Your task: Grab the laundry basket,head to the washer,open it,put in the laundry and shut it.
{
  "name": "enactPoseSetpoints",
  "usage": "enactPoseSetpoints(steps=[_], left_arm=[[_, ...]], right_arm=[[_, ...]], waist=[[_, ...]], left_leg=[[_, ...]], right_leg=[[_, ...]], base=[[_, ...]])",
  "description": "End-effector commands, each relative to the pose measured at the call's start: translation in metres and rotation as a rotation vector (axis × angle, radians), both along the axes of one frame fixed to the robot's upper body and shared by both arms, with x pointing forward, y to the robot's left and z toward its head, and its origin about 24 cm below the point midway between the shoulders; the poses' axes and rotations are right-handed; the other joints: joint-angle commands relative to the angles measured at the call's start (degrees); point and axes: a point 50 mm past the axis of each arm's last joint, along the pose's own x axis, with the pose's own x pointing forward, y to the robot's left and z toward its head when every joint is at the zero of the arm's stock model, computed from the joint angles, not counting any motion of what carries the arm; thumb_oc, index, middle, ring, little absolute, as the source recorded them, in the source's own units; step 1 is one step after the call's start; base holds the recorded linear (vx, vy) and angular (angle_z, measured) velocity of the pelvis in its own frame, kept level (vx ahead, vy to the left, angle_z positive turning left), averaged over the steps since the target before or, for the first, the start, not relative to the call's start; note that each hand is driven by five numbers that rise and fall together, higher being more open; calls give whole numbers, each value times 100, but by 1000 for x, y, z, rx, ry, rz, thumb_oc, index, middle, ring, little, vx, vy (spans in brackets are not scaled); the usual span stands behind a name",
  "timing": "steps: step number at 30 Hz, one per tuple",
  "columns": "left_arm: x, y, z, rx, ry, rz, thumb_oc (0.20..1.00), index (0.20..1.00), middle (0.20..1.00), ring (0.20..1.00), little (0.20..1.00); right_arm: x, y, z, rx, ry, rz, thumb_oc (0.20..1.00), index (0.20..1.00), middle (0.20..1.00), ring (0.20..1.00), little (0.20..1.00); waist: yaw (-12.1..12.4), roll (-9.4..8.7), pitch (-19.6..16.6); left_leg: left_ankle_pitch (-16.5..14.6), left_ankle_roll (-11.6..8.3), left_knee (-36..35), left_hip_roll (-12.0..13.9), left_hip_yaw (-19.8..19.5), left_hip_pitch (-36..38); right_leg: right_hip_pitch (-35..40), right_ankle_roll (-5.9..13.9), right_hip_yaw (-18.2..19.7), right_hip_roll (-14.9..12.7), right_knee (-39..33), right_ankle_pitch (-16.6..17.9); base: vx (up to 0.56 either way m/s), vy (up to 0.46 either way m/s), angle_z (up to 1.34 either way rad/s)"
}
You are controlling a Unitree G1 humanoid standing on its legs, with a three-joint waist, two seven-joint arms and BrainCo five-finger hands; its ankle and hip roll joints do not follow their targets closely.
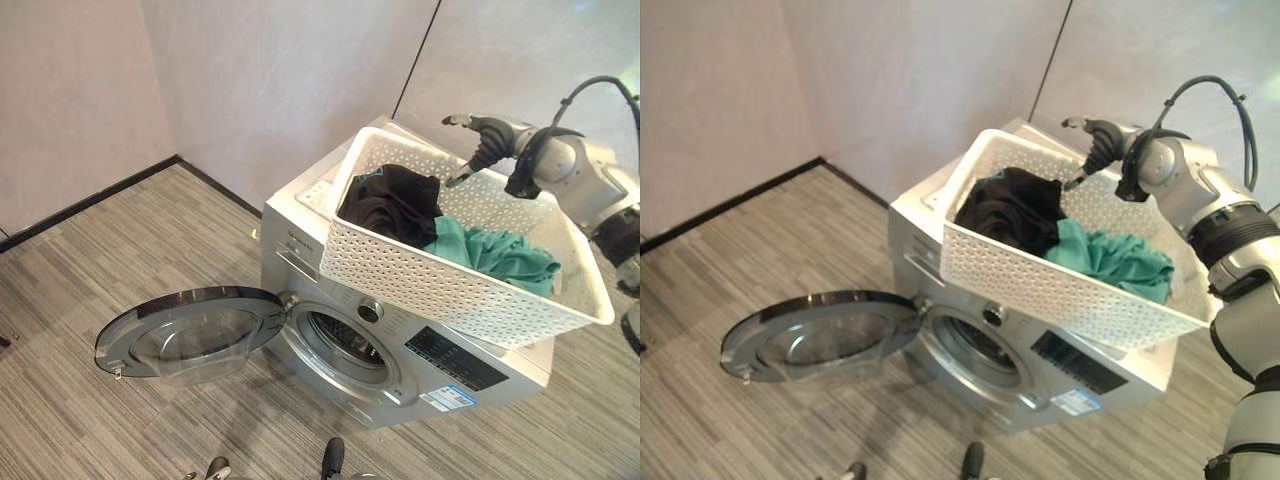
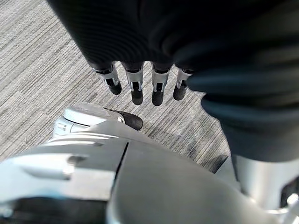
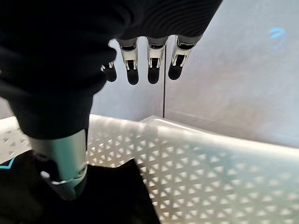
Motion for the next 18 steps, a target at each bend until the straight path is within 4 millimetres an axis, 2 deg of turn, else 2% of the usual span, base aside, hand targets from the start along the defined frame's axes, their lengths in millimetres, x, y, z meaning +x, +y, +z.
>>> enactPoseSetpoints(steps=[1,9,11,18], left_arm=[[12,-10,-1,-18,-12,-63,1000,1000,1000,1000,1000],[8,-8,-2,-16,9,-61,1000,1000,1000,1000,1000],[11,-7,-1,-15,0,-64,1000,1000,1000,1000,1000],[23,-5,2,-8,-38,-71,1000,1000,1000,1000,1000]], right_arm=[[0,-2,44,-11,-121,-45,1000,1000,1000,1000,1000],[0,20,44,-32,-120,46,1000,1000,1000,1000,1000],[-5,29,43,-56,-112,101,1000,1000,1000,1000,1000],[-13,41,34,-109,-73,185,1000,1000,1000,1000,1000]], waist=[[158,-317,334],[190,-385,324],[176,-436,332],[145,-554,366]], left_leg=[[-60,414,-19,-219,209,-56],[-53,419,-19,-220,187,-80],[-60,416,-19,-220,190,-80],[-100,415,-19,-223,284,-37]], right_leg=[[401,301,142,-325,176,-952],[407,289,137,-319,199,-982],[399,294,138,-322,219,-993],[351,318,197,-320,254,-975]], base=[[0,0,0],[5,14,9],[-3,6,2],[-11,5,-2]])
